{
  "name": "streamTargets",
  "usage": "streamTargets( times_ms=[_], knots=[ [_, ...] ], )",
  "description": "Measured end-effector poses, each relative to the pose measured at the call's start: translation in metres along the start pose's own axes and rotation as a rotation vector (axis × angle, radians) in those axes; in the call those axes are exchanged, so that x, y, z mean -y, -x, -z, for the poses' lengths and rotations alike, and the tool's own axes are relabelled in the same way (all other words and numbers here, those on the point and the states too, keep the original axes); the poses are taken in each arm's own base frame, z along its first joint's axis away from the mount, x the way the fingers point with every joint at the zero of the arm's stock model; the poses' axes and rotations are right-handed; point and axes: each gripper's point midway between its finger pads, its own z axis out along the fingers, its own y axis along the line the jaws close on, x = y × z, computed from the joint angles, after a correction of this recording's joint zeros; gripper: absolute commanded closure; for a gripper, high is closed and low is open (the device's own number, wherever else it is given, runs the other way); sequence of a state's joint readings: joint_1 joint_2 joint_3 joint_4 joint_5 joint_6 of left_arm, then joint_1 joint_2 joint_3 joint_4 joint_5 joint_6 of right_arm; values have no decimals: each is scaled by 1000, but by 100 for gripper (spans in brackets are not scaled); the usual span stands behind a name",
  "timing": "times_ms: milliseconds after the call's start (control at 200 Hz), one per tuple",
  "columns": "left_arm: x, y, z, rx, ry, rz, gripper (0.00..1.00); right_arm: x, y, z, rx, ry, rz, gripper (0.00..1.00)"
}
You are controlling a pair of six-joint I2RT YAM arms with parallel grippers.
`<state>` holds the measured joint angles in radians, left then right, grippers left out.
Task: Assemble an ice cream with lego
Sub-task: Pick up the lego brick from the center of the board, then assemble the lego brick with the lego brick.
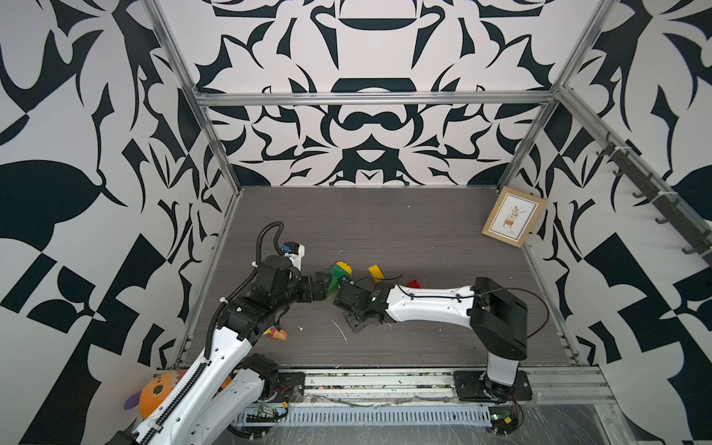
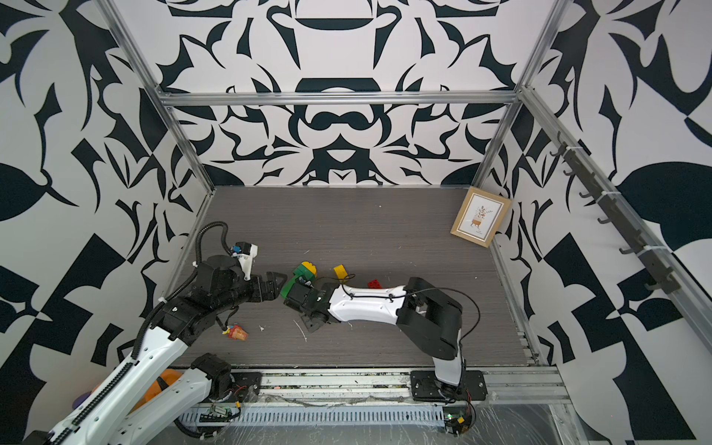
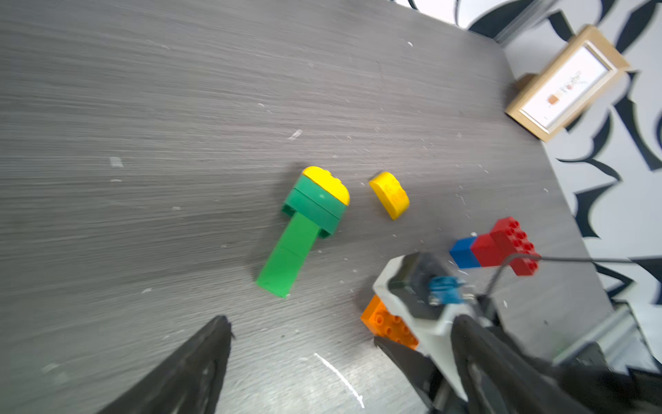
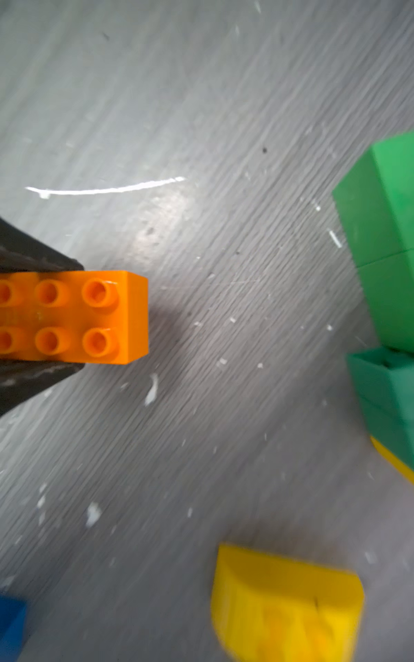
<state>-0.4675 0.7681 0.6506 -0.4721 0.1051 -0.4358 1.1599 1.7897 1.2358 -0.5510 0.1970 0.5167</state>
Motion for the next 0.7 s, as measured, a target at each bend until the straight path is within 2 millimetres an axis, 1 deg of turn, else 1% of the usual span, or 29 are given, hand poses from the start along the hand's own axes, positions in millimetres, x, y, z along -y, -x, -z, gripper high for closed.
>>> streamTargets(
  times_ms=[30, 65, 150, 235, 305, 350, 430, 505, 570, 700],
  knots=[
    [1, -6, -6, -17, -21, -1, 1, 5, 2, 12, 15, 5, 3, 71],
    [1, -15, -14, -41, -43, 1, 1, 14, 7, 30, 40, 13, 6, 70],
    [-1, -33, -27, -82, -81, 9, 1, 34, 17, 73, 103, 36, 7, 76],
    [0, -42, -35, -90, -117, 20, 1, 61, 23, 114, 172, 38, -7, 76],
    [2, -44, -39, -86, -141, 33, 1, 86, 21, 138, 204, 23, -27, 75],
    [4, -44, -41, -82, -156, 40, 1, 101, 18, 147, 214, 6, -41, 75],
    [7, -43, -45, -77, -178, 50, 1, 126, 7, 152, 191, -24, -64, 75],
    [11, -41, -47, -71, -193, 55, 1, 142, -4, 144, 140, -47, -75, 74],
    [14, -39, -47, -65, -206, 53, 1, 147, -13, 132, 85, -50, -69, 74],
    [21, -38, -47, -58, -225, 48, 1, 148, -28, 109, -5, -31, -50, 74]
  ],
)
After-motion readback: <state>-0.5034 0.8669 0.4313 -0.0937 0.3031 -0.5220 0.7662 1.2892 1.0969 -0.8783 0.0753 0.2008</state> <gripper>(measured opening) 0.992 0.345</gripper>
